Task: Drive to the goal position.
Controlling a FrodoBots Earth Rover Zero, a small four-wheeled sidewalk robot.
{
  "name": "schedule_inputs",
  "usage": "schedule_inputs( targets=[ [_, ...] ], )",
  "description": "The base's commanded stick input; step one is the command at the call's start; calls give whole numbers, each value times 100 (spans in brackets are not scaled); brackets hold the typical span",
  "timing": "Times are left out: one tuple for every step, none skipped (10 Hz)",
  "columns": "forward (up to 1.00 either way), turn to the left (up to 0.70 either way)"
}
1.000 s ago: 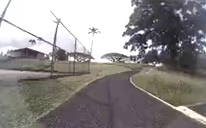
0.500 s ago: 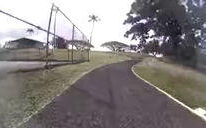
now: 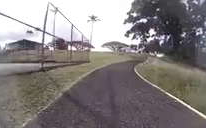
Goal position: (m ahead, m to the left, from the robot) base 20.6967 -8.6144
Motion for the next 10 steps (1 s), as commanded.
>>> schedule_inputs(
  targets=[
    [85,0],
    [85,0],
    [85,0],
    [85,-1],
    [85,-8],
    [85,-13],
    [85,0],
    [85,0],
    [85,0],
    [85,0]
  ],
)
